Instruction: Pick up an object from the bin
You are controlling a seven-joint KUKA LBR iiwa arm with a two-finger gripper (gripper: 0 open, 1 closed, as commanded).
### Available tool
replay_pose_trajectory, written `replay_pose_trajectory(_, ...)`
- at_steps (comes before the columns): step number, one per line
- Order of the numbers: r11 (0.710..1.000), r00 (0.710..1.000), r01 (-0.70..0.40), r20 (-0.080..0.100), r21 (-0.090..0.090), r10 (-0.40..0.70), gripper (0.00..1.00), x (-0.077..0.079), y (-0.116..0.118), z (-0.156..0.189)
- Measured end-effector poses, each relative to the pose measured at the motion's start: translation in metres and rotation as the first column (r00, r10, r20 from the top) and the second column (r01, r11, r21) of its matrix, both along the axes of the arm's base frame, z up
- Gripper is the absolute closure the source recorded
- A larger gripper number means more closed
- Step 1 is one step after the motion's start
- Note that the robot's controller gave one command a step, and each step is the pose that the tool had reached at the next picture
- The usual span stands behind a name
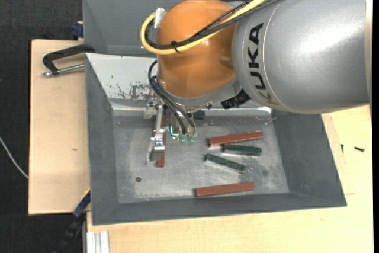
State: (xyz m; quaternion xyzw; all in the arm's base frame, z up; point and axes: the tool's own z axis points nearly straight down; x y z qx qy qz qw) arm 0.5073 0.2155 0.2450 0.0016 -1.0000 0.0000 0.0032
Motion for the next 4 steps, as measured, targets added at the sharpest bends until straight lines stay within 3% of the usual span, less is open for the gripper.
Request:
replay_pose_trajectory(1, 1.0, 1.0, 0.003, 0.008, 0.002, -0.003, 0.0, 0.002, -0.001, 0.004)
replay_pose_trajectory(2, 0.994, 0.994, -0.105, 0.011, 0.002, 0.105, 0.0, 0.006, -0.01, -0.02)
replay_pose_trajectory(3, 0.94, 0.94, -0.34, 0.009, 0.0, 0.34, 0.0, 0.053, -0.058, -0.084)
replay_pose_trajectory(4, 0.858, 0.858, -0.514, 0.007, 0.0, 0.514, 0.0, 0.042, -0.057, -0.084)
